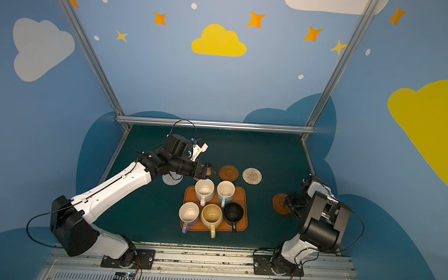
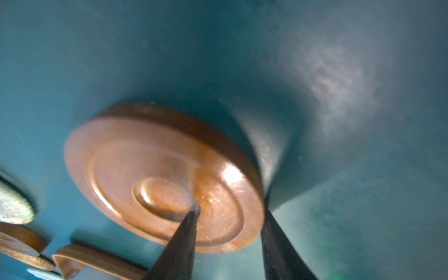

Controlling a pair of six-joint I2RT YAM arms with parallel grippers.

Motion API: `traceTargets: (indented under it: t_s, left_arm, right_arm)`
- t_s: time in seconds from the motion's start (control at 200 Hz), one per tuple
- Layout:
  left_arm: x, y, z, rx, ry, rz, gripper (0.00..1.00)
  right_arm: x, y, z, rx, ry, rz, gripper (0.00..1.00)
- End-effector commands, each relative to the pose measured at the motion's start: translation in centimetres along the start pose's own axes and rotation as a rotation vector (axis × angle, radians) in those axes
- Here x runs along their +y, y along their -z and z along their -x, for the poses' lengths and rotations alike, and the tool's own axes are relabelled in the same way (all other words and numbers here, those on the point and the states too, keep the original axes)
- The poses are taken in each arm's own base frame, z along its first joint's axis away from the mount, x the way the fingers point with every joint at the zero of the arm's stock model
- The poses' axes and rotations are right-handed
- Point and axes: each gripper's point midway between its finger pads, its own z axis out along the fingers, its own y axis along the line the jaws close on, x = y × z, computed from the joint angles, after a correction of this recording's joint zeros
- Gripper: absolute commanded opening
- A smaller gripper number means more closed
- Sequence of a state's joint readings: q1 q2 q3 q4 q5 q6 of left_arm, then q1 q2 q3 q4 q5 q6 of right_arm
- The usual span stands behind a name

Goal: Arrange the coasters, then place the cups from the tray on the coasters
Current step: 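Push second brown coaster toward the zigzag coaster with right gripper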

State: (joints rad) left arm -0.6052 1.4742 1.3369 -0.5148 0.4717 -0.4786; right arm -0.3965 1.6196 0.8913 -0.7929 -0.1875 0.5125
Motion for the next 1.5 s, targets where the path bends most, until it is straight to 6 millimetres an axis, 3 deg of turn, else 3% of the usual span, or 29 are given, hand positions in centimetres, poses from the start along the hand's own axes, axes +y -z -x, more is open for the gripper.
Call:
traceTargets:
  t_s: [0.0, 0.37, 0.811, 1.146, 1.497]
  left_arm:
    - [0.3, -0.4, 0.0, -0.002, -0.009, 0.004, 1.00]
    - [0.8, -0.1, 0.1, -0.017, -0.009, 0.024, 1.00]
    - [1.1, 0.8, 0.3, -0.034, -0.001, 0.036, 1.00]
    - [1.7, 1.7, 0.4, -0.050, 0.011, 0.053, 1.00]
    - [2.2, 2.3, 0.8, -0.069, 0.019, 0.058, 1.00]
  right_arm:
    - [0.4, -0.7, 0.1, 0.010, 0.010, -0.023, 0.40]
    - [2.1, -0.7, 1.2, 0.005, 0.026, -0.073, 0.35]
    - [7.4, -0.1, 3.8, -0.046, 0.112, -0.110, 0.35]
    - [8.3, -0.4, 5.0, -0.057, 0.120, -0.152, 0.35]
    - [11.3, 0.1, 6.8, -0.074, 0.087, -0.107, 0.34]
